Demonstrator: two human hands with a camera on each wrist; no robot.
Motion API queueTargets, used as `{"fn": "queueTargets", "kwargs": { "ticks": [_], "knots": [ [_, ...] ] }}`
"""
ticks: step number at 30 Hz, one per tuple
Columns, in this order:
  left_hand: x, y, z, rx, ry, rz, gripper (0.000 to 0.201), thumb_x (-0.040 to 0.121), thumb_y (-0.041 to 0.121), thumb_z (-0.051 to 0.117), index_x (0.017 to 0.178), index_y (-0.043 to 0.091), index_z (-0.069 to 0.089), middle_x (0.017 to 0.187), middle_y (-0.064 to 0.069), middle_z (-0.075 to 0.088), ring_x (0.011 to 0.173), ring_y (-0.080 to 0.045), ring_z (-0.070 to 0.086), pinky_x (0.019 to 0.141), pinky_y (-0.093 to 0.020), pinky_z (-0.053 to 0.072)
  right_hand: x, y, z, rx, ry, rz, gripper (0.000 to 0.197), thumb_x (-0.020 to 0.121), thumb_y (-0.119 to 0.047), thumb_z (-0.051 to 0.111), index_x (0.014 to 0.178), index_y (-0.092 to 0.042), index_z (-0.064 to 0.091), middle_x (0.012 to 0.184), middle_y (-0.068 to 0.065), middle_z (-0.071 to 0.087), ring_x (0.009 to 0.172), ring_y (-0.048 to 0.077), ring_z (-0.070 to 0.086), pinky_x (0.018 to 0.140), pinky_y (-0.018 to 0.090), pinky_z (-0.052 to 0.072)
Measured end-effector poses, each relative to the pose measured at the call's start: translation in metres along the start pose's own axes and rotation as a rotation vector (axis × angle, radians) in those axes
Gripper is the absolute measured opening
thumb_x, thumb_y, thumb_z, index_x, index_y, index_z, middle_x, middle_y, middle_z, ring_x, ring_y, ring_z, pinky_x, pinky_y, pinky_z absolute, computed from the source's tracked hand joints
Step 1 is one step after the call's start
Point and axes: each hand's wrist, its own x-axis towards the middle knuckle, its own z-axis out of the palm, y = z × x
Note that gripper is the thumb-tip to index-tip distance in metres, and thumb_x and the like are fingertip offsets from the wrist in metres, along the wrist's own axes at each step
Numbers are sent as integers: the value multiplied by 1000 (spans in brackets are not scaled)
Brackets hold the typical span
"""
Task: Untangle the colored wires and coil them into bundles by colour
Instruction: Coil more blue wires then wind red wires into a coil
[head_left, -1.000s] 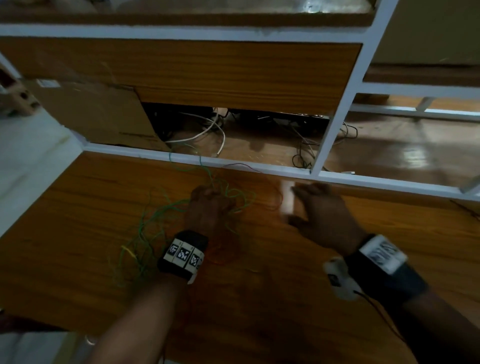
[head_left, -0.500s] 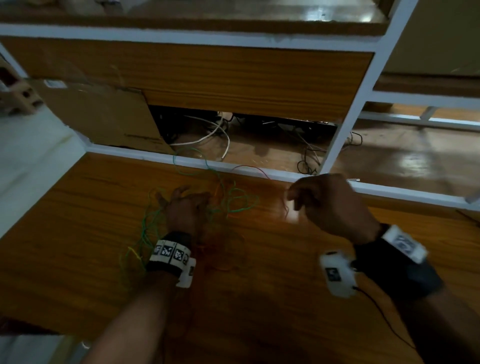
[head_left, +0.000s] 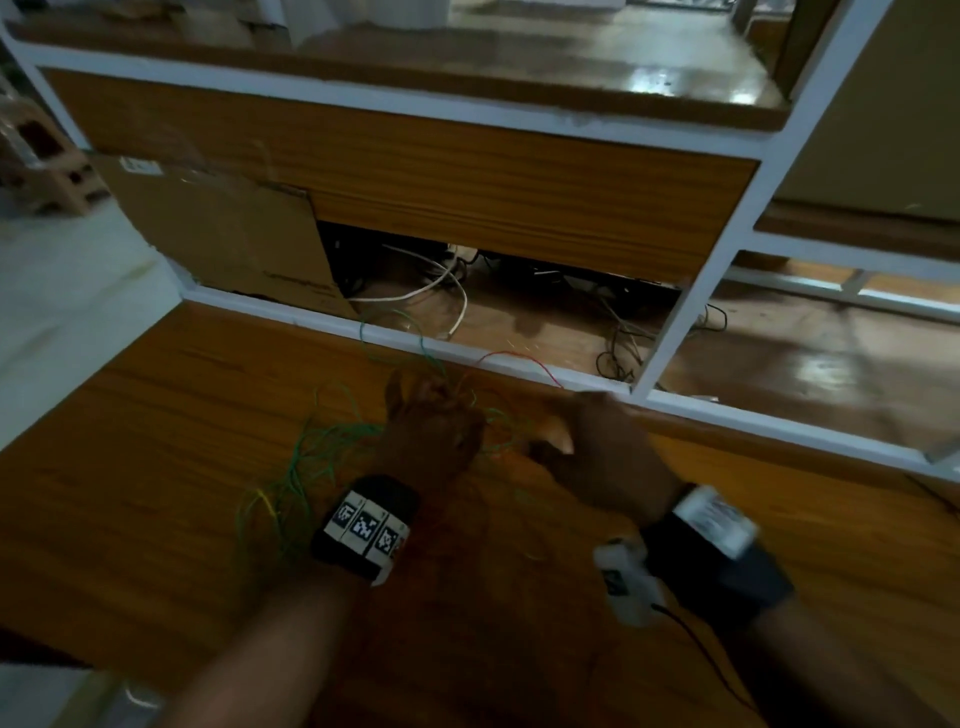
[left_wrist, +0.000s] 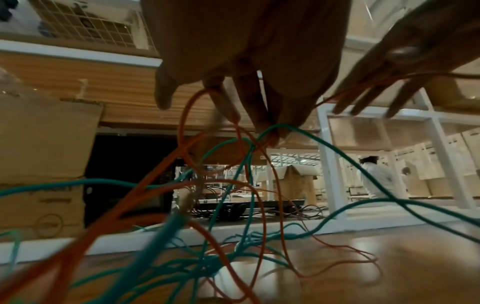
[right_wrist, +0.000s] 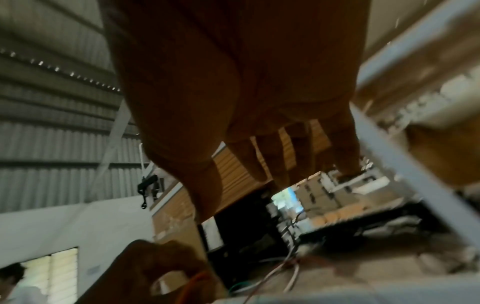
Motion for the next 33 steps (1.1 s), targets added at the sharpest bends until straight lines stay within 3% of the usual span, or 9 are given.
{"fn": "queueTargets", "kwargs": {
  "ticks": [2,5,11,17,23,26,29,31,33],
  "knots": [
    [0,2,4,-26,34,42,13,83,37,57,79,32,68,86,6,67,105,-28,50,105,-53,21,20,-19,17,99,-126,5,22,96,-39,64,102,-20,72,100,2,72,89,21,69,82,47,60],
    [-2,-4,7,-58,58,36,5,75,28,72,73,31,68,80,8,66,100,-26,53,98,-45,22,31,-27,26,211,-133,25,15,92,-23,66,83,-13,75,81,4,73,75,19,70,73,46,62],
    [-11,-42,25,-81,-12,-210,36,90,51,44,83,36,76,77,9,70,99,-28,61,103,-48,21,14,-18,-35,247,-27,3,22,87,-22,65,72,-7,73,72,9,72,69,24,69,68,47,58],
    [10,-47,17,-19,34,-198,34,87,48,48,79,31,77,84,6,73,101,-29,61,105,-49,21,-26,-14,-90,274,-13,-21,23,90,-3,63,80,-18,78,70,-4,74,68,9,71,72,47,60],
    [-21,-100,21,-37,-76,-343,33,81,45,43,85,39,75,90,6,75,107,-26,59,102,-50,24,-59,26,-145,377,219,202,21,99,-11,63,93,-28,74,78,-12,75,76,-5,66,64,26,44],
    [-13,-88,4,-98,-79,-307,42,78,53,43,90,31,76,94,2,74,106,-28,61,101,-52,30,-59,39,-134,326,158,217,24,97,-6,63,88,-26,73,79,-8,75,79,-3,68,66,23,46],
    [6,-32,-22,-466,-23,-217,43,81,57,56,113,31,69,117,2,69,108,-21,64,95,-53,48,-52,45,-105,322,91,178,28,97,-5,64,85,-28,73,76,-11,75,78,6,71,67,22,54],
    [13,17,-47,-970,-165,-260,48,82,61,56,122,34,63,125,3,64,110,-13,61,94,-42,53,-45,43,-95,347,116,135,27,98,-4,64,84,-26,74,74,-11,75,77,-1,70,66,10,49],
    [19,57,-60,-1304,-313,-227,64,79,77,51,115,26,63,121,-10,65,114,-25,62,98,-41,50,-41,39,-93,351,162,111,26,98,-7,65,81,-25,74,75,-11,75,79,-4,68,70,10,46]
  ]
}}
